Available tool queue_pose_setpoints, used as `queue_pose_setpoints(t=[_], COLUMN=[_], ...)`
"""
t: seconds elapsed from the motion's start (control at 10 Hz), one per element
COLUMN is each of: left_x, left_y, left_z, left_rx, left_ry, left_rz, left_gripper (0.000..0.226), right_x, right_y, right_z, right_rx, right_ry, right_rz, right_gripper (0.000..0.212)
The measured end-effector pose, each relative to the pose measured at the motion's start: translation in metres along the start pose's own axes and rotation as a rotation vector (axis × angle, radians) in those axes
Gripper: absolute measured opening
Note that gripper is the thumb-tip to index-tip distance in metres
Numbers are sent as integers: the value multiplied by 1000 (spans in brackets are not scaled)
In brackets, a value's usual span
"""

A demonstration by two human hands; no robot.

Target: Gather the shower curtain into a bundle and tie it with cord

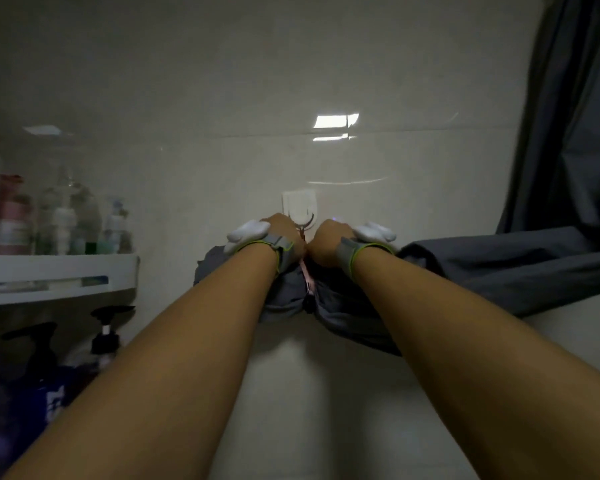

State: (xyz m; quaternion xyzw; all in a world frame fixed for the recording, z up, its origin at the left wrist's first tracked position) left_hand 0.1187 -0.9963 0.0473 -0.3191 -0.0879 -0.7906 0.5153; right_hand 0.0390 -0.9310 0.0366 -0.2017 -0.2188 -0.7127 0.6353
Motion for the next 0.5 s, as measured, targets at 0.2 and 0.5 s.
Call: queue_pose_setpoints(t=[0.2,0.5], left_x=[-17,-86], left_y=[15,-1], left_z=[-2,44], left_rx=[-158,-115], left_ry=[5,-332], left_rz=[-49,-96], left_gripper=[28,29], right_x=[-9,-69], right_y=[3,-6], right_z=[-5,34], right_rx=[-145,-326], right_ry=[26,-240], right_rz=[50,168], right_gripper=[29,28])
Point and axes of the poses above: each hand's wrist, its own x-axis towards the middle knuckle, its own z-axis out of the back of the hand, y = z × x, the point moved 3 cm from there along x, towards the middle knuckle, and after that the axes turned 2 degrees about -x, right-handed, at the moved point
